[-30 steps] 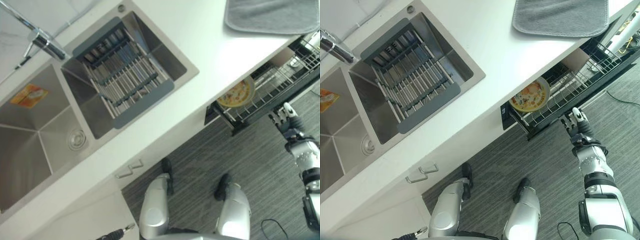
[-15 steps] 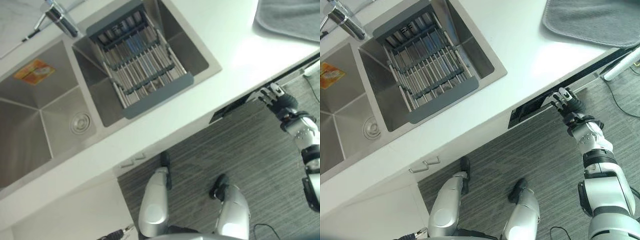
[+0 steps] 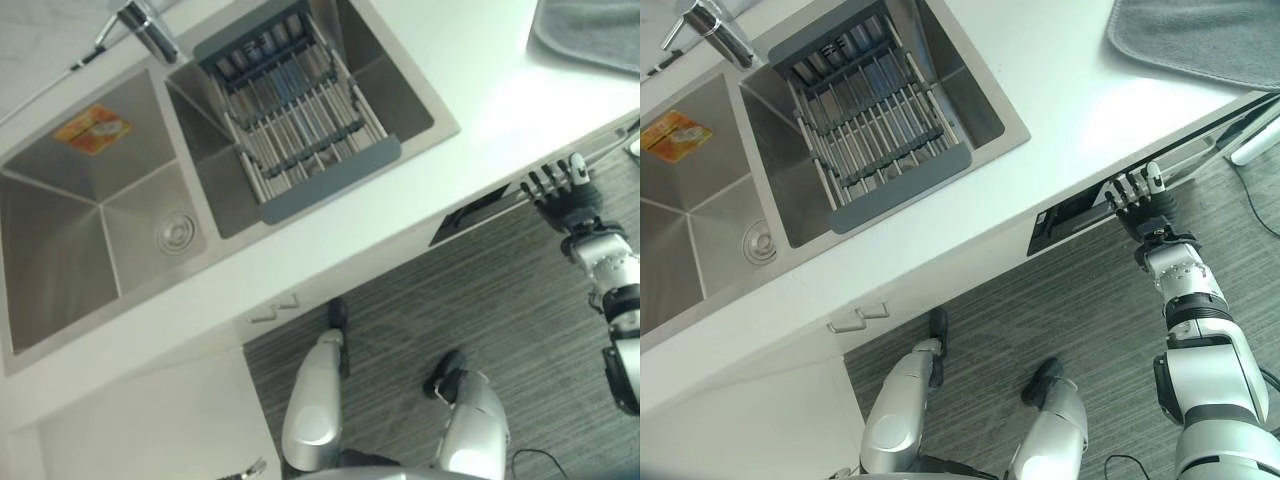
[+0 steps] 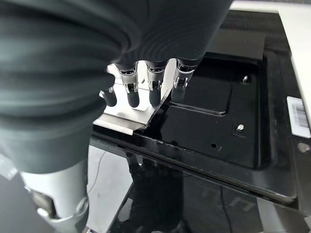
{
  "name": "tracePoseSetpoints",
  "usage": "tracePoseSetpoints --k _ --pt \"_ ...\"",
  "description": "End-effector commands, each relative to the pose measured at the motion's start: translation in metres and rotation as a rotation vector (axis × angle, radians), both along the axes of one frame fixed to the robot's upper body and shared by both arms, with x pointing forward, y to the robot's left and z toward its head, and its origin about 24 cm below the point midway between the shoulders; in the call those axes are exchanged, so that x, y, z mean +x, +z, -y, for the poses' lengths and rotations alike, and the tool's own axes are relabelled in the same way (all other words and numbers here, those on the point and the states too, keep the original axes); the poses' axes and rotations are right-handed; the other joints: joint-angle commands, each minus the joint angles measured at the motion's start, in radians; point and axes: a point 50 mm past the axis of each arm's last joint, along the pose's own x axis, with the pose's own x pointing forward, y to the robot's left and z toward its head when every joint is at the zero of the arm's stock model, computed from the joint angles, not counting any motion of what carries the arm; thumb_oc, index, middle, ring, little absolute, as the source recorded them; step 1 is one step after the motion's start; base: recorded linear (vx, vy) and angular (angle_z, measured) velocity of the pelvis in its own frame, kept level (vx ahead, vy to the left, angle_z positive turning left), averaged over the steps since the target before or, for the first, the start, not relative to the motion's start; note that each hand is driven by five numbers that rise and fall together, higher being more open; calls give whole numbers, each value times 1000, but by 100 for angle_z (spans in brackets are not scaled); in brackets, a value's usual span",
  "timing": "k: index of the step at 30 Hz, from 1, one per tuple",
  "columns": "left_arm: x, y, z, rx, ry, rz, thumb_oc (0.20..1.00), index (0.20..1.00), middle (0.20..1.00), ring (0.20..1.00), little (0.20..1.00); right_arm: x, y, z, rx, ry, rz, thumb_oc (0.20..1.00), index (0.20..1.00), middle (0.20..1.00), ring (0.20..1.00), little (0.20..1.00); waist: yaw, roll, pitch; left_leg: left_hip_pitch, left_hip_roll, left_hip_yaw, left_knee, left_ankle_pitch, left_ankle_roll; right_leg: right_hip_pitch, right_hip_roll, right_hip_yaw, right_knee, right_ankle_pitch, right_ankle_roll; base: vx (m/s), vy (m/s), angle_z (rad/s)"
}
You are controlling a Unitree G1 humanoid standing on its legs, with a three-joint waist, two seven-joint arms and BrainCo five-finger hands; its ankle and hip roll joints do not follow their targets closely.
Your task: Place the dishes in the dishwasher.
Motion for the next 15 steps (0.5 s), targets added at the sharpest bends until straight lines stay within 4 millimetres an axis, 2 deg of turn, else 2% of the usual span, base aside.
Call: tracePoseSetpoints --k 1,4,6,7,9,10,11,12,15 --pt "-10 9 -31 75 -35 -60 1000 1000 1000 1000 1000 30 176 -85 82 295 664 1000 1000 1000 1000 1000 100 -26 -17 20 1 -20 162 -122 -11 45 3 -61 -85 75 4 0 0 0" --pt "-13 8 -29 70 41 -73 1000 1000 1000 1000 1000 35 157 -82 82 293 580 1000 1000 1000 1000 1000 98 -31 -20 30 2 -17 149 -122 -12 58 6 -62 -103 82 7 -8 21 -2" --pt "-14 6 -25 53 87 -71 1000 1000 1000 1000 1000 36 132 -80 110 322 526 1000 1000 1000 1000 1000 91 -36 -27 48 5 -16 130 -121 -15 78 12 -60 -125 87 10 20 58 0" --pt "-11 5 -20 37 128 -51 1000 1000 1000 1000 1000 36 98 -77 111 335 423 1000 1000 1000 1000 1000 79 -41 -39 73 8 -12 100 -113 -19 104 20 -61 -159 97 18 53 80 5" --pt "-4 3 -13 6 176 -13 1000 1000 1000 1000 1000 30 46 -76 147 354 305 1000 1000 1000 1000 1000 59 -47 -54 110 18 5 53 -95 -28 138 27 -62 -209 117 27 57 93 12" --pt "2 2 -8 6 168 -4 1000 1000 1000 1000 1000 22 9 -76 149 367 225 1000 1000 1000 1000 1000 41 -52 -64 136 22 19 24 -87 -31 158 31 -62 -239 130 35 65 128 14" --pt "6 0 -1 -15 177 -1 1000 1000 1000 1000 1000 3 -46 -80 199 376 107 1000 1000 1000 1000 1000 11 -62 -82 175 31 39 -17 -72 -40 190 38 -59 -284 153 45 54 116 10" --pt "6 0 1 -29 195 7 1000 1000 1000 1000 1000 -2 -59 -81 205 371 70 1000 1000 1000 1000 1000 3 -64 -87 185 32 44 -27 -69 -42 199 41 -59 -295 159 47 47 102 8" --pt "14 -1 7 -51 167 52 1000 1000 1000 1000 1000 -39 -122 -83 222 364 -74 1000 1000 1000 1000 1000 -37 -75 -112 232 37 73 -62 -66 -46 239 49 -51 -338 176 55 24 66 -3"
